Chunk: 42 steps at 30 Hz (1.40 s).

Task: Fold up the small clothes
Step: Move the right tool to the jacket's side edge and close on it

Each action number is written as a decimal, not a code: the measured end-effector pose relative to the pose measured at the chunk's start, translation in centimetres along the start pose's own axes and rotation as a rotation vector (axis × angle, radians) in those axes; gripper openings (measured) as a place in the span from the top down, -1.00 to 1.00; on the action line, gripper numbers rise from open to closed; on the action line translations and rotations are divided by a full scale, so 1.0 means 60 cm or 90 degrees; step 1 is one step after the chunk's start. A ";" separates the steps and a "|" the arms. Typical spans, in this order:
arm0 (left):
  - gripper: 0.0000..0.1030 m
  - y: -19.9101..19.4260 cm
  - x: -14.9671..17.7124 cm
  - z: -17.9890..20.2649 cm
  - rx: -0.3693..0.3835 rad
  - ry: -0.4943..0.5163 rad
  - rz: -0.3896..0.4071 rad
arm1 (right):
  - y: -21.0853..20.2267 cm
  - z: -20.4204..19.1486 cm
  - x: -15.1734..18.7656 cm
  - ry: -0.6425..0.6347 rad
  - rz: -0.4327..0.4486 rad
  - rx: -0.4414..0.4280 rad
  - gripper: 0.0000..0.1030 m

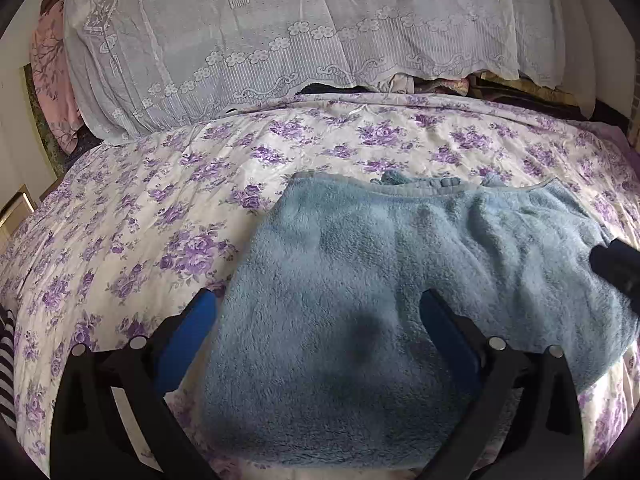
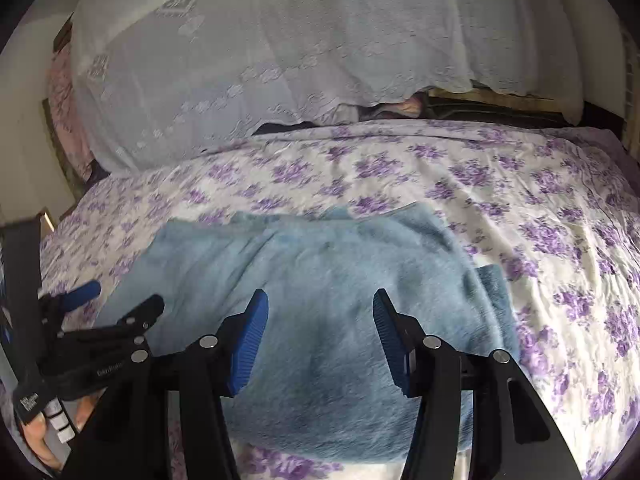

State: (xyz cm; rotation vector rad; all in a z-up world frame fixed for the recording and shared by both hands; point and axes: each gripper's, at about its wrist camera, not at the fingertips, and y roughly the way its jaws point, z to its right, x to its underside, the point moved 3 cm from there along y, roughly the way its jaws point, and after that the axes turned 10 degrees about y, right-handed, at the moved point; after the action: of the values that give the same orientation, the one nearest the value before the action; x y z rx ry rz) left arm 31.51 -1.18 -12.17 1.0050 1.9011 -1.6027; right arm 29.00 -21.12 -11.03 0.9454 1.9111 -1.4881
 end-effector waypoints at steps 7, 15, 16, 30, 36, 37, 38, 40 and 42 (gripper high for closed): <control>-0.92 0.050 0.027 0.028 0.003 0.031 -0.080 | 0.052 -0.038 0.054 -0.074 -0.066 0.025 -0.38; -0.92 0.050 0.033 0.020 0.017 0.014 -0.073 | 0.057 -0.053 0.067 -0.098 -0.083 -0.001 -0.93; -0.92 0.051 0.033 0.019 0.019 0.012 -0.073 | 0.057 -0.053 0.067 -0.100 -0.084 0.000 -0.93; -0.92 0.017 -0.031 -0.028 0.000 -0.033 -0.008 | -0.042 0.039 -0.052 0.004 0.155 -0.008 -0.93; -0.92 0.104 -0.071 -0.033 0.064 -0.092 -0.090 | 0.062 0.054 -0.112 0.116 0.013 -0.027 -0.93; -0.92 0.122 -0.067 -0.020 0.066 -0.079 -0.108 | 0.089 0.043 -0.102 0.094 -0.012 -0.005 -0.93; -0.92 0.141 -0.058 -0.006 0.053 -0.050 -0.131 | 0.128 0.034 -0.084 0.061 -0.072 0.035 -0.93; -0.92 0.148 -0.050 0.011 0.013 -0.011 -0.121 | 0.177 0.012 -0.048 -0.034 -0.133 0.120 -0.93; -0.91 0.132 -0.060 0.010 0.006 0.000 -0.120 | 0.150 -0.014 -0.044 -0.089 -0.083 0.154 -0.93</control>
State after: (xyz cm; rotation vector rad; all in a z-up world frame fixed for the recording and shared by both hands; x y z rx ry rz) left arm 39.76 -2.19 -14.70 0.8510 2.0410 -1.7162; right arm 37.76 -19.52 -14.13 0.8064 1.7491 -1.8441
